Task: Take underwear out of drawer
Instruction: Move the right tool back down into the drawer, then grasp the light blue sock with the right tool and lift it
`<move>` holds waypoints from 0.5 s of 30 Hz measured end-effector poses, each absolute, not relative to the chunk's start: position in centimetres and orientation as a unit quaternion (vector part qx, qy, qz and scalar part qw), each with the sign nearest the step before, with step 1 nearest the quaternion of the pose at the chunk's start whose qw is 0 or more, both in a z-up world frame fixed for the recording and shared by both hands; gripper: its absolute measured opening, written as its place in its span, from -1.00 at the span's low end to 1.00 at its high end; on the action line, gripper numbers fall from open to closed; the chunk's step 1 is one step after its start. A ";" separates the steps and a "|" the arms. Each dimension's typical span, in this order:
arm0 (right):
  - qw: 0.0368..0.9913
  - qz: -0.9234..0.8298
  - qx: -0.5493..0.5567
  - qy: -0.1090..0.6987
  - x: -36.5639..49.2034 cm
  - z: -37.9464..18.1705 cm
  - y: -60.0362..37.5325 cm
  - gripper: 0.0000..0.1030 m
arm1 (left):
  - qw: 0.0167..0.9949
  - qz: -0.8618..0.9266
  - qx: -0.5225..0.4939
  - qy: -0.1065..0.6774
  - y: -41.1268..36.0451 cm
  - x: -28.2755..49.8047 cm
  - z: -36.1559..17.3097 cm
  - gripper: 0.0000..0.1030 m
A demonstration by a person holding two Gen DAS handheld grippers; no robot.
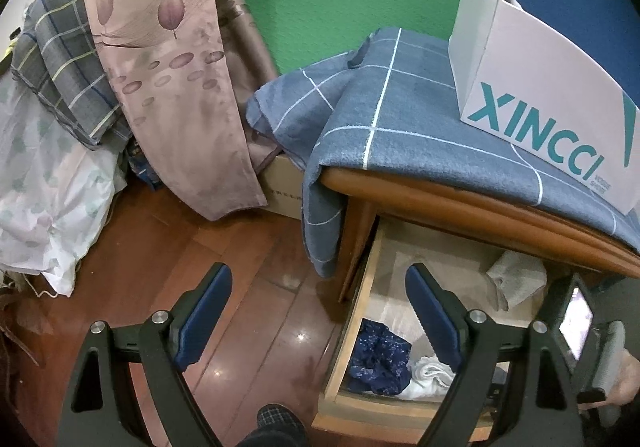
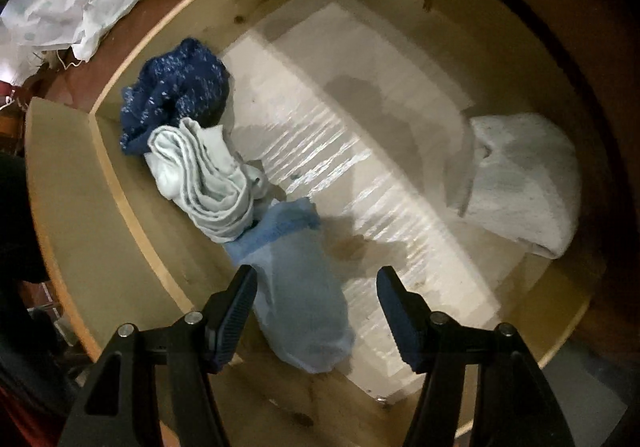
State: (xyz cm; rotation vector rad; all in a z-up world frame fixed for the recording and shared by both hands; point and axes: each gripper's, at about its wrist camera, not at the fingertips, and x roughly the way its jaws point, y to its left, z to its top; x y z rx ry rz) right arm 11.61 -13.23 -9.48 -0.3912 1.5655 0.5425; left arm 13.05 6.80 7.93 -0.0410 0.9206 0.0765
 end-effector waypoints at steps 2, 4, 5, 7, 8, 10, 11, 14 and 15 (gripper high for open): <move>0.642 0.240 -0.171 0.707 11.9 -10.7 -13.2 0.24 | 0.894 0.035 -0.019 0.447 6.7 13.1 7.9 0.68; 0.632 0.240 -0.173 0.716 12.1 -12.1 -13.3 0.24 | 0.894 0.034 -0.019 0.447 6.7 13.1 7.8 0.68; 0.635 0.241 -0.175 0.713 12.1 -12.4 -13.5 0.24 | 0.893 0.036 -0.017 0.448 6.7 13.1 7.8 0.68; 0.640 0.233 -0.172 0.711 12.3 -12.6 -13.9 0.24 | 0.892 0.035 -0.018 0.450 6.7 13.2 7.7 0.68; 0.646 0.225 -0.171 0.709 12.5 -12.5 -14.3 0.24 | 0.892 0.034 -0.019 0.450 6.8 13.2 7.7 0.68; 0.659 0.199 -0.177 0.703 12.9 -12.4 -15.4 0.24 | 0.890 0.033 -0.017 0.454 6.7 13.2 7.6 0.68; 0.663 0.186 -0.179 0.702 13.1 -12.3 -16.0 0.24 | 0.890 0.031 -0.018 0.454 6.7 13.2 7.5 0.68; 0.665 0.171 -0.172 0.707 13.2 -12.2 -17.2 0.24 | 0.890 0.026 -0.010 0.455 6.2 13.2 7.4 0.68; 0.664 0.175 -0.171 0.707 13.1 -12.2 -17.3 0.24 | 0.890 0.024 -0.008 0.455 6.0 13.2 7.4 0.68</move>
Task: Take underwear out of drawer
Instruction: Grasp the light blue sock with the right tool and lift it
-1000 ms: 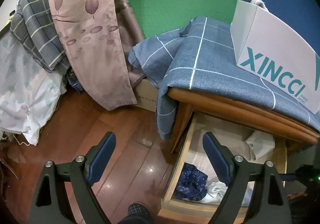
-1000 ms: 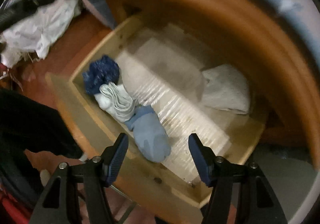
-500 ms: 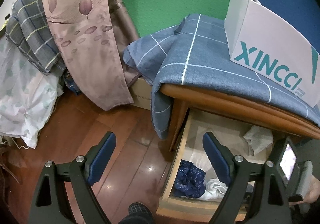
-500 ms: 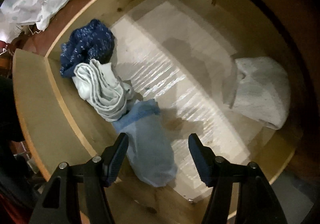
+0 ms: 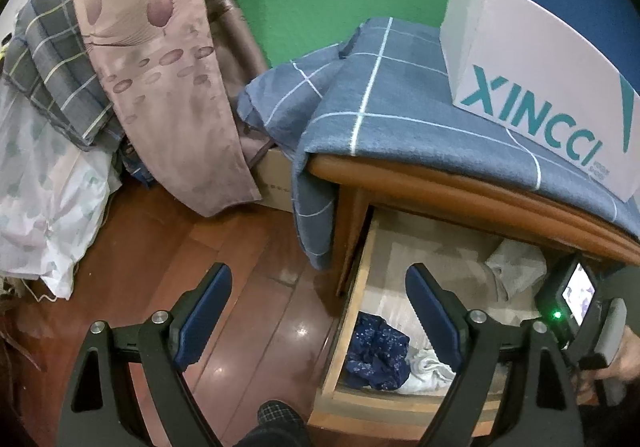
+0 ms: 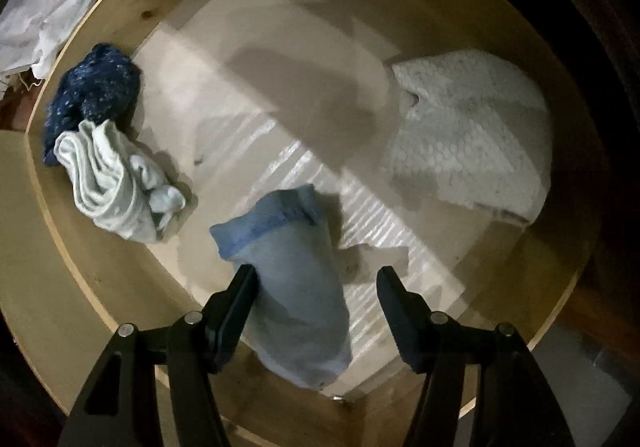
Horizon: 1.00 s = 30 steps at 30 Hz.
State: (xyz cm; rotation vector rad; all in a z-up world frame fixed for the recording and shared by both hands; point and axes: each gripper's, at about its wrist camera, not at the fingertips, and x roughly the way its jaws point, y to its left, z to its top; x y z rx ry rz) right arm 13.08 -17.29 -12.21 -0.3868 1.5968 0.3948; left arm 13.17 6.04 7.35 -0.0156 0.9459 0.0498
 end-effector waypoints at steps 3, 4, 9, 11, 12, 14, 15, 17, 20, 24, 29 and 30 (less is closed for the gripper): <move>0.659 0.188 -0.176 0.707 12.5 -12.6 -17.0 0.24 | 0.889 0.011 0.003 0.457 5.4 13.1 7.2 0.68; 0.657 0.189 -0.180 0.707 12.4 -12.8 -16.9 0.24 | 0.889 0.005 0.005 0.458 5.2 13.0 7.1 0.68; 0.641 0.199 -0.193 0.716 12.2 -14.8 -15.6 0.24 | 0.886 -0.030 0.029 0.461 3.5 12.6 6.6 0.68; 0.640 0.201 -0.198 0.715 12.3 -14.9 -15.3 0.11 | 0.883 -0.044 0.034 0.466 3.0 12.7 6.3 0.68; 0.639 0.206 -0.190 0.716 12.1 -14.9 -15.1 -0.21 | 0.880 -0.055 0.040 0.471 2.5 12.7 6.0 0.68; 0.641 0.203 -0.185 0.716 12.2 -14.9 -15.1 -0.21 | 0.876 -0.068 0.047 0.475 1.9 12.6 5.7 0.68; 0.642 0.206 -0.187 0.715 12.5 -14.7 -15.0 -0.23 | 0.873 -0.076 0.054 0.478 1.5 12.5 5.5 0.68; 0.650 0.198 -0.193 0.708 12.7 -14.1 -15.5 -0.26 | 0.870 -0.092 0.059 0.482 1.0 12.4 5.2 0.68; 0.668 0.183 -0.183 0.698 12.4 -12.5 -16.8 -0.27 | 0.856 -0.117 0.048 0.502 0.4 12.5 4.3 0.68; 0.697 0.166 -0.129 0.686 11.3 -9.3 -18.9 -0.28 | 0.844 -0.139 0.063 0.515 -0.8 12.4 3.3 0.69; 0.746 0.148 -0.074 0.646 8.1 -4.4 -20.7 -0.28 | 0.827 -0.160 0.054 0.537 -1.7 12.7 1.9 0.77; 0.755 0.142 -0.067 0.637 7.4 -3.6 -20.8 -0.28 | 0.822 -0.162 0.051 0.543 -1.9 12.8 1.6 0.78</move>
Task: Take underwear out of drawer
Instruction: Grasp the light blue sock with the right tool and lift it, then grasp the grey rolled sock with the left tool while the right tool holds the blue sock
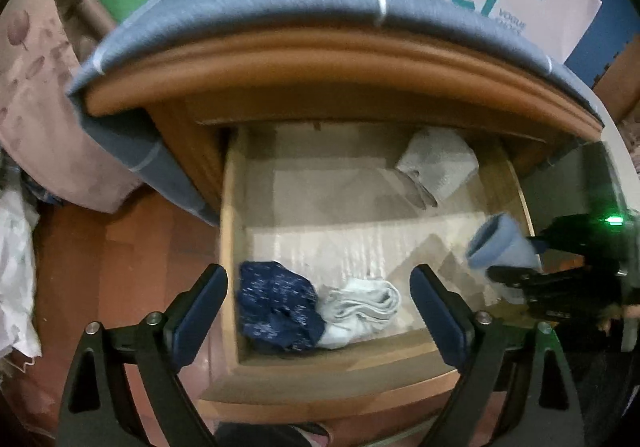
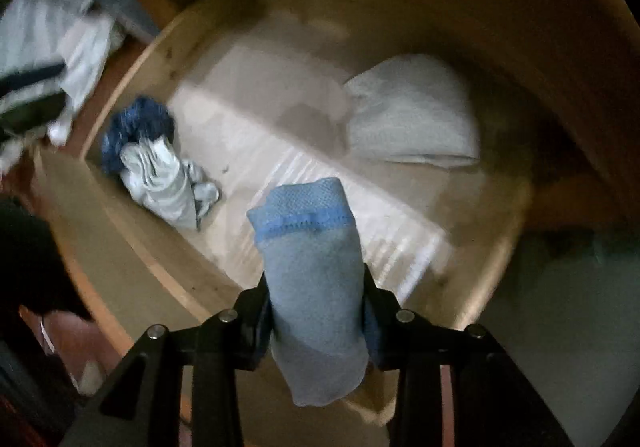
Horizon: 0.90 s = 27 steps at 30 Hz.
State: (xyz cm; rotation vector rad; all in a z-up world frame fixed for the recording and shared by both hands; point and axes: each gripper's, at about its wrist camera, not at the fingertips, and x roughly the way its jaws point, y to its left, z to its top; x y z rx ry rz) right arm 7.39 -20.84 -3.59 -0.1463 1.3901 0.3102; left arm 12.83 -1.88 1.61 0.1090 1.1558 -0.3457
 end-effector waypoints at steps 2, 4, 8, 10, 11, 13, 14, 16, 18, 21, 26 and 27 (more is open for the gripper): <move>0.783 0.134 -0.050 0.605 5.9 -1.5 -22.1 -0.28 | 0.814 -0.166 0.046 0.554 -2.1 13.1 0.9 0.80; 0.812 0.121 -0.021 0.571 4.7 0.4 -23.9 -0.28 | 0.807 -0.165 0.047 0.565 -2.7 13.3 0.2 0.81; 0.863 0.102 0.059 0.491 3.6 3.1 -26.5 -0.28 | 0.794 -0.167 0.061 0.581 -4.1 13.6 -0.9 0.93; 0.873 0.098 0.086 0.470 3.7 3.8 -27.6 -0.28 | 0.788 -0.176 0.066 0.586 -4.9 13.7 -1.3 0.97; 0.876 0.096 0.088 0.464 3.6 3.9 -27.9 -0.28 | 0.787 -0.176 0.067 0.587 -5.1 13.8 -1.6 0.98; 0.882 0.088 0.089 0.455 3.4 4.2 -28.3 -0.28 | 0.781 -0.166 0.072 0.597 -5.7 14.0 -2.3 0.98; 0.882 0.086 0.096 0.454 3.5 4.4 -28.6 -0.28 | 0.775 -0.167 0.074 0.604 -6.0 14.2 -2.7 0.98; 0.884 0.078 0.100 0.451 3.2 4.3 -28.9 -0.27 | 0.768 -0.173 0.074 0.612 -6.4 14.0 -3.1 0.98; 0.881 0.076 0.105 0.455 3.4 4.3 -29.1 -0.27 | 0.760 -0.169 0.082 0.622 -6.8 14.0 -3.9 0.98; 0.879 0.078 0.105 0.459 3.3 3.6 -29.2 -0.27 | 0.750 -0.164 0.080 0.636 -6.7 14.2 -4.9 0.98; 0.879 0.082 0.108 0.457 2.7 2.2 -29.2 -0.27 | 0.727 -0.162 0.070 0.663 -7.3 14.6 -6.3 0.98; 0.880 0.080 0.110 0.456 2.7 1.8 -29.2 -0.27 | 0.724 -0.164 0.071 0.666 -7.5 14.6 -6.4 0.93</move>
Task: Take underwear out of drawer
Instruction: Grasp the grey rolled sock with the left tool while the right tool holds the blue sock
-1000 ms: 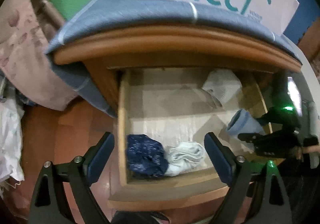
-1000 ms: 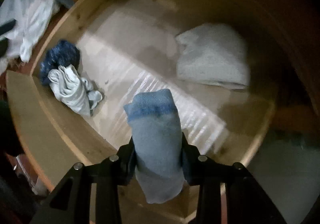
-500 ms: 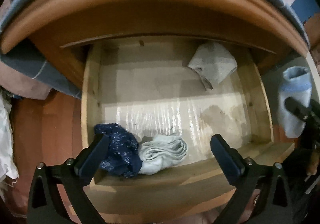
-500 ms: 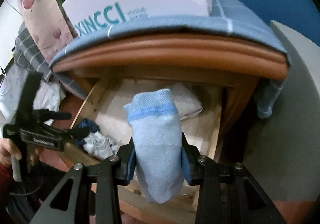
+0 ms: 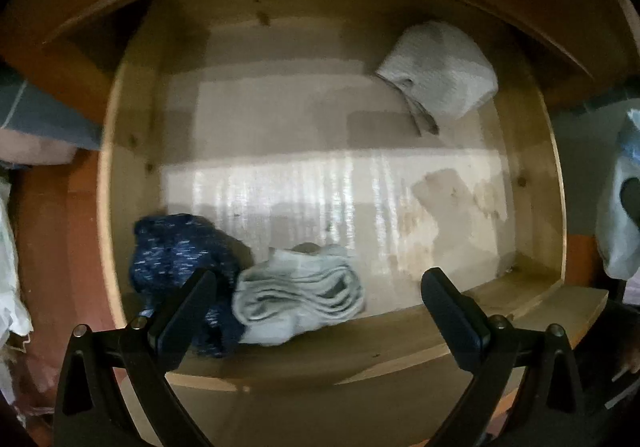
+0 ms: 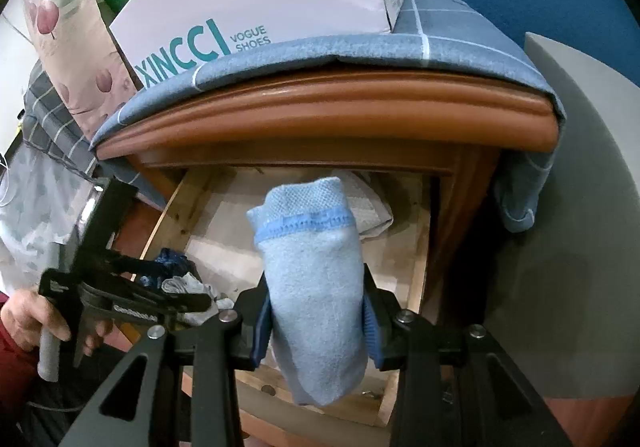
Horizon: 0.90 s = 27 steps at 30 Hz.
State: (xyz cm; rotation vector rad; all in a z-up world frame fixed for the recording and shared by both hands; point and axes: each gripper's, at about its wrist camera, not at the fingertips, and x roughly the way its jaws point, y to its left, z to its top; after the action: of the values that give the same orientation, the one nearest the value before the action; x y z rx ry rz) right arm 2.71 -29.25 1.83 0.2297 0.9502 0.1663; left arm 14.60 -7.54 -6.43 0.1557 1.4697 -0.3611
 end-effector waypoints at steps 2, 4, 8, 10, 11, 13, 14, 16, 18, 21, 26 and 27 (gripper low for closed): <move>0.880 0.077 0.115 0.455 2.6 1.7 -29.6 -0.27 | 0.712 -0.170 0.062 0.678 -8.2 14.6 -6.9 0.90; 0.881 0.074 0.120 0.452 2.6 1.0 -29.4 -0.27 | 0.710 -0.170 0.067 0.680 -8.9 14.5 -7.0 0.61; 0.880 0.068 0.131 0.452 2.6 0.8 -29.9 -0.27 | 0.715 -0.183 0.065 0.671 -9.7 14.5 -6.4 -0.14; 0.880 0.065 0.130 0.452 2.7 0.8 -29.9 -0.27 | 0.710 -0.192 0.042 0.676 -9.6 14.6 -6.2 -0.10; 0.880 0.066 0.131 0.452 2.7 0.8 -30.0 -0.27 | 0.712 -0.195 0.048 0.673 -9.7 14.7 -6.1 -0.04; 0.879 0.065 0.136 0.453 2.7 0.7 -30.1 -0.27 | 0.713 -0.208 0.054 0.668 -10.1 14.5 -5.7 0.35; 0.879 0.066 0.137 0.453 2.7 0.7 -30.1 -0.27 | 0.712 -0.219 0.056 0.664 -10.3 14.4 -5.4 0.37; 0.878 0.065 0.138 0.453 2.7 0.6 -30.1 -0.27 | 0.718 -0.231 0.063 0.653 -10.6 14.1 -4.6 0.43; 0.877 0.066 0.141 0.454 2.8 0.6 -30.2 -0.27 | 0.727 -0.242 0.076 0.638 -11.1 13.8 -3.7 0.50; 0.877 0.066 0.143 0.454 2.8 0.5 -30.3 -0.27 | 0.724 -0.239 0.078 0.643 -11.2 13.6 -3.4 0.51; 0.877 0.066 0.149 0.452 2.8 0.6 -30.4 -0.27 | 0.716 -0.238 0.047 0.654 -10.2 13.4 -2.4 0.58; 0.877 0.067 0.151 0.450 2.8 0.7 -30.4 -0.27 | 0.710 -0.226 0.040 0.666 -9.8 13.3 -2.7 0.59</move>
State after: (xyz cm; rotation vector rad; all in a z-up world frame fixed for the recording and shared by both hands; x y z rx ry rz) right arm 2.81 -30.42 0.75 0.3151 0.9390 0.1407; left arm 13.32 -9.79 -2.65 0.0878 1.4777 -0.5007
